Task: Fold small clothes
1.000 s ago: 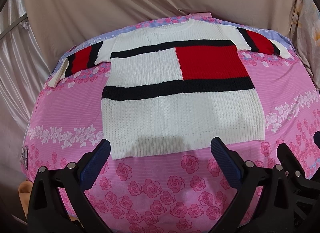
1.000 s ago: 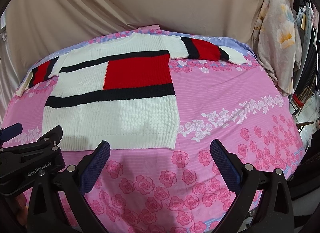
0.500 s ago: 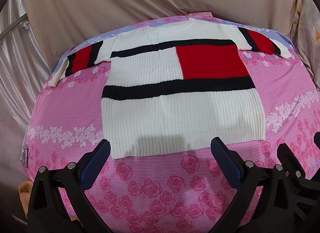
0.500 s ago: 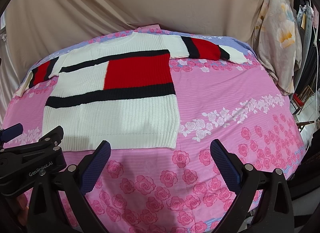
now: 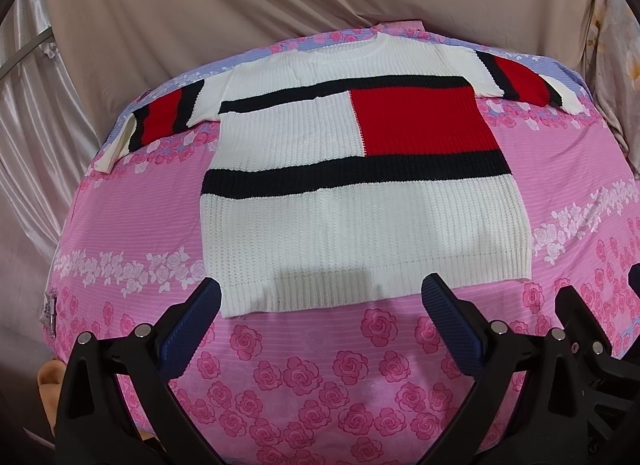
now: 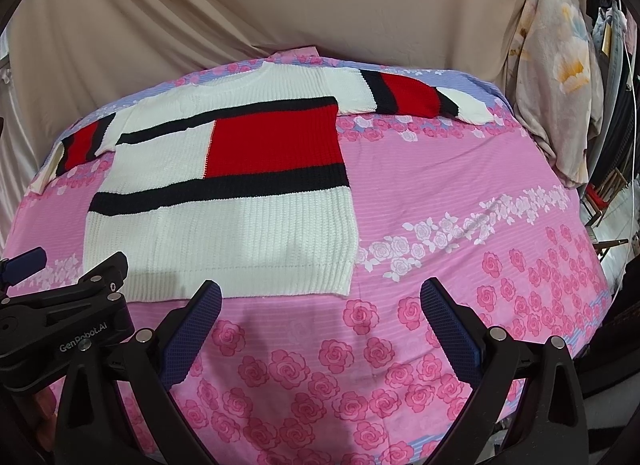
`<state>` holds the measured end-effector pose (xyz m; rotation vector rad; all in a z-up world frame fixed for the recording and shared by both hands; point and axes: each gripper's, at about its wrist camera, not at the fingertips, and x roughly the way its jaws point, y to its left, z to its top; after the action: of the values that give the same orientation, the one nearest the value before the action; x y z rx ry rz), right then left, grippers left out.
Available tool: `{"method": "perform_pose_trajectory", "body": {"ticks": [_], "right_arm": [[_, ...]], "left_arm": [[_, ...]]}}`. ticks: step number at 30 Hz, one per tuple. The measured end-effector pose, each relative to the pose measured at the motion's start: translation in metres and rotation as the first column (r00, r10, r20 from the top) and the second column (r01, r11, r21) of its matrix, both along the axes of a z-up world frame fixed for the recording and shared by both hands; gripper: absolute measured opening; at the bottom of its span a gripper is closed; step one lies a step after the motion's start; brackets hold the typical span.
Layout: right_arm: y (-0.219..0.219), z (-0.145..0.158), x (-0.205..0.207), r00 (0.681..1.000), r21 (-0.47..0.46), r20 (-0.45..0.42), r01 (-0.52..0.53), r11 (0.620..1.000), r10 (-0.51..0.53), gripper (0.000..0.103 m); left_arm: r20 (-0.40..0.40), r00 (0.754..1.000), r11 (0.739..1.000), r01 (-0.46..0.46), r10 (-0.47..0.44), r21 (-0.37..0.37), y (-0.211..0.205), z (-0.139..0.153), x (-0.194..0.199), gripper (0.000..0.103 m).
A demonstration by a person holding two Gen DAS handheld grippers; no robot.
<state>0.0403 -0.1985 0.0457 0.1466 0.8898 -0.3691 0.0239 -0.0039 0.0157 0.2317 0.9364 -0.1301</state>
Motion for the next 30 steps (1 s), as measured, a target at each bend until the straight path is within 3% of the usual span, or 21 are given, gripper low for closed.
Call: {"method": "perform_pose_trajectory", "body": {"ticks": [21, 24, 26, 30], "right_arm": [[-0.01, -0.018, 0.018, 0.999, 0.056, -0.033, -0.024, 0.998, 0.026, 0.098], [-0.041, -0.024, 0.031, 1.0, 0.159, -0.014, -0.026, 0.987, 0.028, 0.098], [-0.075, -0.026, 0.042, 1.0, 0.227, 0.015, 0.01, 0.974, -0.014, 0.098], [-0.175, -0.026, 0.079, 0.987, 0.354, 0.095, 0.091, 0.931, -0.132, 0.098]], "left_arm": [[-0.052, 0.999, 1.0, -0.015, 0.015, 0.014, -0.005, -0.019, 0.015, 0.098], [-0.077, 0.997, 0.997, -0.032, 0.027, -0.073, 0.005, -0.016, 0.027, 0.098], [-0.045, 0.997, 0.988, -0.076, 0.071, -0.132, 0.021, -0.002, 0.04, 0.098], [0.032, 0.981, 0.966, -0.183, 0.192, -0.183, 0.058, 0.026, 0.071, 0.098]]}}
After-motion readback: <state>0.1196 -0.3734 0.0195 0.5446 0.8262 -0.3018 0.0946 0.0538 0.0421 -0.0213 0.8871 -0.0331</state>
